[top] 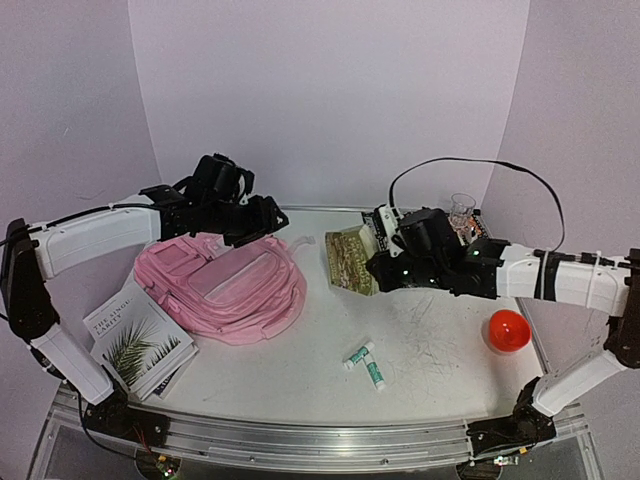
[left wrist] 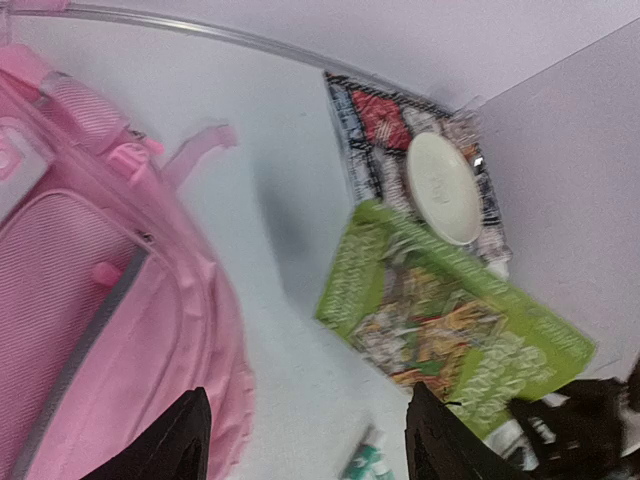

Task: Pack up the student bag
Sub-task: Pick up the second largest pocket of the student bag.

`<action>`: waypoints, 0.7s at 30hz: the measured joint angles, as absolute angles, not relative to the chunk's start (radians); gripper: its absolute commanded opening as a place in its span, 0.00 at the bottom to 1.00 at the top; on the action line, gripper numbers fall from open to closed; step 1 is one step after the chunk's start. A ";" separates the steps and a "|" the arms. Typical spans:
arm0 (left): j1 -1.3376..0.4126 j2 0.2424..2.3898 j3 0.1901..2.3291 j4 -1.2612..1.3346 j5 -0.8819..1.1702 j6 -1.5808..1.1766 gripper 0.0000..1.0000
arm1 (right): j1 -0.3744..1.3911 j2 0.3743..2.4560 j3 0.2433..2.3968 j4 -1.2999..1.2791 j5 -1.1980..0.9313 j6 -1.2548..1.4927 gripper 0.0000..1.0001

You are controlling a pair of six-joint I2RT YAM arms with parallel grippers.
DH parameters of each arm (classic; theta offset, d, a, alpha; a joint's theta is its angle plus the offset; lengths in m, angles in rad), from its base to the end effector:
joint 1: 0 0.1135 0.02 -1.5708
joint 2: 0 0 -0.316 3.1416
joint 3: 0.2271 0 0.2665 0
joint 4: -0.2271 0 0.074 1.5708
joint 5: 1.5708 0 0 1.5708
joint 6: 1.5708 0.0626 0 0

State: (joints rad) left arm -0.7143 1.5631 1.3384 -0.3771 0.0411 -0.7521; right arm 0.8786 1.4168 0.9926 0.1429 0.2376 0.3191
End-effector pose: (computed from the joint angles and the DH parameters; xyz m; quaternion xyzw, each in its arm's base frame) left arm 0.2980 -0.2618 0.3528 -0.0071 0.8847 -0.3252 0.3338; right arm 0.2426 0.2696 0.3361 -0.1507 0.7824 0.2581 0.5463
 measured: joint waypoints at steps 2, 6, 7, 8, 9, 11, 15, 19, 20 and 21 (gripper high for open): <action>-0.716 1.566 1.343 -0.457 -0.008 -0.667 0.70 | 0.850 1.367 0.959 0.162 0.205 0.397 0.00; -0.740 1.597 1.364 -0.593 -0.120 -0.530 0.75 | 0.796 1.284 0.890 0.213 0.146 0.541 0.00; -0.752 1.609 1.373 -0.623 -0.150 -0.501 0.76 | 0.785 1.270 0.877 0.224 0.137 0.572 0.00; -0.772 1.626 1.385 -0.653 -0.188 -0.471 0.77 | 0.776 1.260 0.863 0.240 0.130 0.600 0.00; -0.794 1.643 1.396 -0.682 -0.225 -0.443 0.78 | 0.769 1.251 0.850 0.255 0.124 0.628 0.00; -0.835 1.684 1.421 -0.736 -0.294 -0.405 0.80 | 0.761 1.239 0.822 0.290 0.111 0.688 0.00; -0.898 1.763 1.453 -0.809 -0.410 -0.351 0.83 | 0.760 1.229 0.779 0.338 0.083 0.772 0.00; -0.918 1.807 1.454 -0.870 -0.479 -0.319 0.87 | 0.760 1.224 0.754 0.368 0.066 0.828 0.00; -0.919 1.813 1.454 -0.881 -0.488 -0.313 0.88 | 0.760 1.222 0.751 0.375 0.064 0.839 0.00; -0.922 1.818 1.454 -0.890 -0.499 -0.310 0.88 | 0.760 1.221 0.749 0.382 0.064 0.846 0.00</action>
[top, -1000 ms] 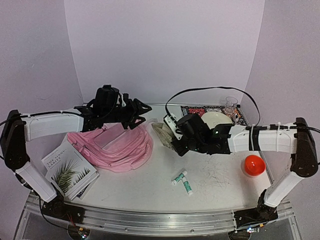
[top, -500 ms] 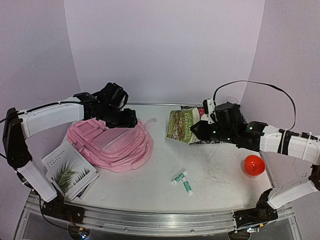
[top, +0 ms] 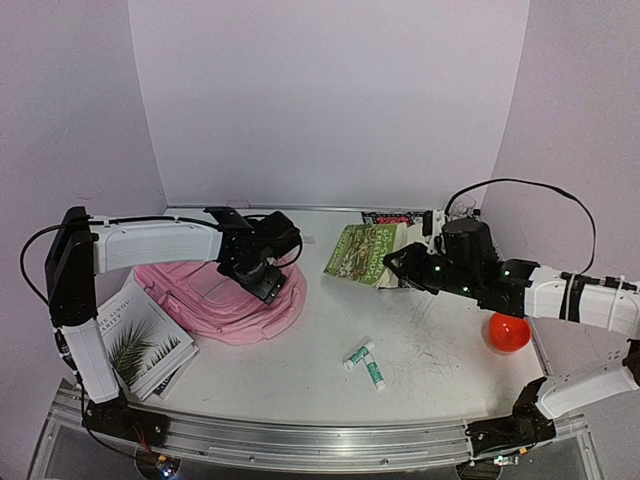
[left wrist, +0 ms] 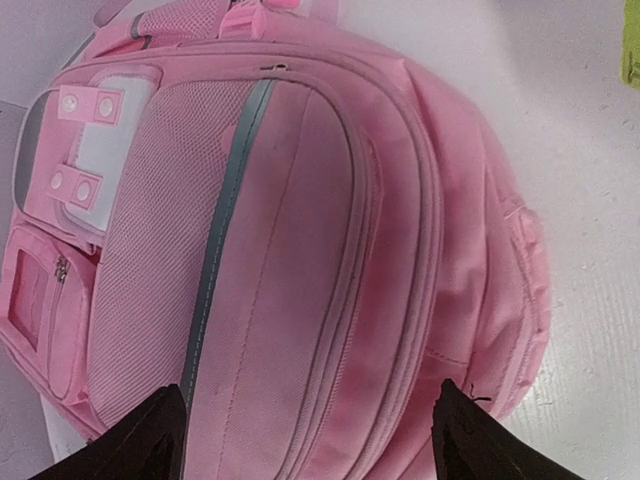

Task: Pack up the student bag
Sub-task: Pick up the second largest pocket of the student bag.

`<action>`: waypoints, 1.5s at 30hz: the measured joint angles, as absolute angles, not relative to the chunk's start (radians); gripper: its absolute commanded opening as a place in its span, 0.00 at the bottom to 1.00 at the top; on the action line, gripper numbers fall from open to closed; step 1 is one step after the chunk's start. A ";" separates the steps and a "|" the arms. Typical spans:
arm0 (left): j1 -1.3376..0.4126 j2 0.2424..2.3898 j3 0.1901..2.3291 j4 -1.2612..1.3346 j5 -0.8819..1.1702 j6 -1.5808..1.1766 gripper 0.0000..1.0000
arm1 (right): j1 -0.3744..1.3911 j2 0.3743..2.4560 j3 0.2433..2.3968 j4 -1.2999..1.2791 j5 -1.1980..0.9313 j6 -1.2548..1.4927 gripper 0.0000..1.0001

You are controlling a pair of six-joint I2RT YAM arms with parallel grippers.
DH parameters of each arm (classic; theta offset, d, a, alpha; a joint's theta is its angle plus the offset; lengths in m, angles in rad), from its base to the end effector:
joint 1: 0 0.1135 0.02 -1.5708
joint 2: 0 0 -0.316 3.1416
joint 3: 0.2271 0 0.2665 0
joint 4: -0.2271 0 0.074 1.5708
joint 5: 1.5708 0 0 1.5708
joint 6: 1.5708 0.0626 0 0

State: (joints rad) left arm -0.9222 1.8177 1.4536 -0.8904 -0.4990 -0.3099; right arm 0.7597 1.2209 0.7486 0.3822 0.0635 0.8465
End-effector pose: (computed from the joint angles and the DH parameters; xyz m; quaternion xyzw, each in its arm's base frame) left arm 0.2663 -0.3018 0.2610 0.2513 0.9242 0.1108 0.2655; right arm 0.2247 0.2079 0.3334 0.0534 0.7362 0.4688 0.4851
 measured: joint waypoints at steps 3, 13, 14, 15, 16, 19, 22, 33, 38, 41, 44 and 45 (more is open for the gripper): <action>-0.928 1.830 1.454 -0.906 -0.525 -0.302 0.89 | 0.760 1.217 0.748 0.399 0.064 0.865 0.00; -0.947 1.905 1.454 -0.920 -0.529 -0.286 0.91 | 0.760 1.216 0.745 0.434 0.063 0.893 0.00; -0.948 1.913 1.454 -0.920 -0.536 -0.286 0.91 | 0.760 1.216 0.744 0.436 0.063 0.894 0.00; -0.949 1.921 1.454 -0.921 -0.549 -0.286 0.90 | 0.760 1.216 0.744 0.440 0.062 0.895 0.00; -0.950 1.927 1.454 -0.924 -0.562 -0.286 0.89 | 0.760 1.216 0.743 0.442 0.060 0.896 0.00; -0.950 1.939 1.460 -0.941 -0.616 -0.288 0.85 | 0.760 1.216 0.743 0.443 0.055 0.898 0.00; -0.950 1.939 1.483 -0.957 -0.651 -0.289 0.77 | 0.760 1.216 0.741 0.444 0.049 0.899 0.00; -0.957 1.939 1.524 -0.973 -0.769 -0.308 0.35 | 0.760 1.216 0.732 0.462 0.027 0.910 0.00; -0.958 1.949 1.524 -0.981 -0.790 -0.315 0.03 | 0.760 1.218 0.713 0.518 -0.007 0.947 0.00; -0.957 1.954 1.525 -0.993 -0.789 -0.307 0.00 | 0.760 1.232 0.694 0.573 -0.031 0.984 0.00; -0.955 1.954 1.552 -1.010 -0.787 -0.305 0.00 | 0.760 1.256 0.671 0.639 -0.059 1.035 0.00; -0.955 1.954 1.567 -1.017 -0.787 -0.305 0.00 | 0.760 1.266 0.666 0.658 -0.068 1.051 0.00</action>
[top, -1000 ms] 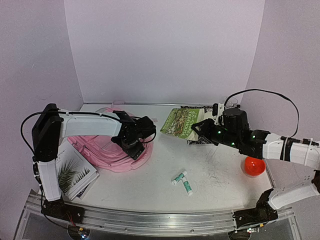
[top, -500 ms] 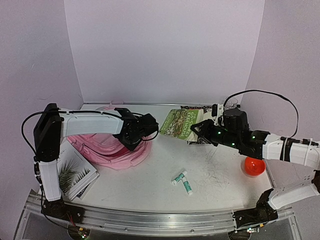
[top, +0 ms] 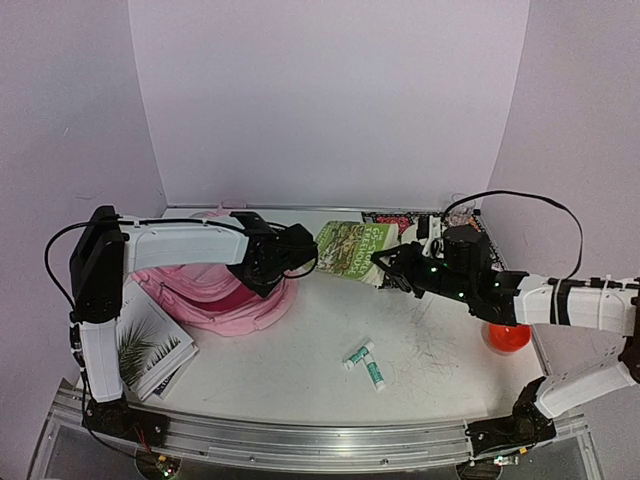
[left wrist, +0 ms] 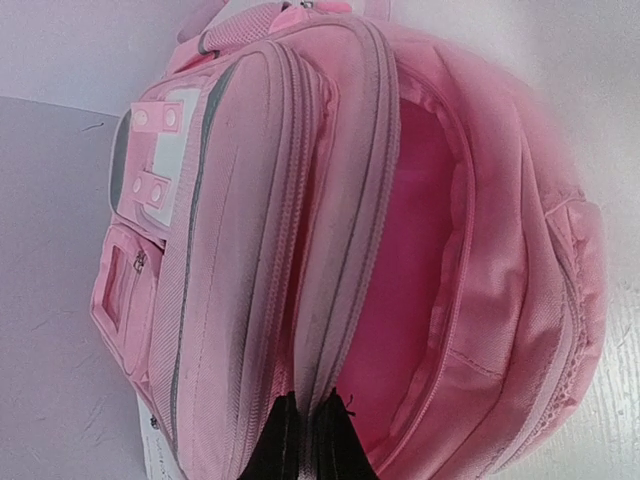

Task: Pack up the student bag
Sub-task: Pick up the second largest pocket of the student bag.

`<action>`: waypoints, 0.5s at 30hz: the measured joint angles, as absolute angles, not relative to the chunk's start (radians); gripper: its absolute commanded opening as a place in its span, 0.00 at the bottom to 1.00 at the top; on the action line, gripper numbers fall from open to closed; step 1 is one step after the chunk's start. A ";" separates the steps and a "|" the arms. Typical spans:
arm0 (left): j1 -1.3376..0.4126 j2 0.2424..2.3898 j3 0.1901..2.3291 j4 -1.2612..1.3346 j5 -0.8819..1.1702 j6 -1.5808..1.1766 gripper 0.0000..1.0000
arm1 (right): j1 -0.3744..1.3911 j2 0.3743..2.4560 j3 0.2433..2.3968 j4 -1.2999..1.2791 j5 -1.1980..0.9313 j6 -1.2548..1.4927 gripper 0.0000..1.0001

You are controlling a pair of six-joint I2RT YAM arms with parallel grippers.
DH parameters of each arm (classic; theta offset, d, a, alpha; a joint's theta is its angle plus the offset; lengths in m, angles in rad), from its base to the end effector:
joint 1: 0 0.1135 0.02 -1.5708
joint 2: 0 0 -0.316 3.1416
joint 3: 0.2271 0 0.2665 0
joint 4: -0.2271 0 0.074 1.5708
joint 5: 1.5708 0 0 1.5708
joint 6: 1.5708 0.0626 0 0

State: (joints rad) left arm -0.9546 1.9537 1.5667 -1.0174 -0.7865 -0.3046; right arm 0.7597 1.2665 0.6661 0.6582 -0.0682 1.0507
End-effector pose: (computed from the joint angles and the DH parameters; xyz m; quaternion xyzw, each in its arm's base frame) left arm 0.2793 -0.3178 0.2476 0.2637 0.8825 0.2634 0.2869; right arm 0.2216 0.2164 0.3257 0.0749 0.6823 0.5861 0.4304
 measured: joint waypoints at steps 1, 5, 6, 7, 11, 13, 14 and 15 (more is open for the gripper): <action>-0.954 1.954 1.584 -1.025 -0.785 -0.303 0.00 | 0.760 1.281 0.661 0.684 -0.080 1.072 0.00; -0.945 1.953 1.669 -1.050 -0.778 -0.293 0.00 | 0.760 1.341 0.651 0.782 -0.121 1.141 0.00; -0.943 1.952 1.689 -1.054 -0.776 -0.291 0.00 | 0.760 1.355 0.648 0.802 -0.129 1.153 0.00; -0.942 1.952 1.712 -1.063 -0.772 -0.288 0.00 | 0.761 1.368 0.647 0.821 -0.138 1.168 0.00; -0.939 1.952 1.794 -1.089 -0.735 -0.286 0.00 | 0.768 1.428 0.647 0.900 -0.165 1.214 0.00; -0.940 1.951 1.827 -1.101 -0.715 -0.286 0.00 | 0.774 1.464 0.648 0.942 -0.174 1.236 0.00; -0.940 1.951 1.843 -1.105 -0.703 -0.286 0.00 | 0.777 1.482 0.648 0.962 -0.179 1.248 0.00; -0.940 1.951 1.856 -1.109 -0.692 -0.286 0.00 | 0.780 1.499 0.649 0.975 -0.183 1.258 0.00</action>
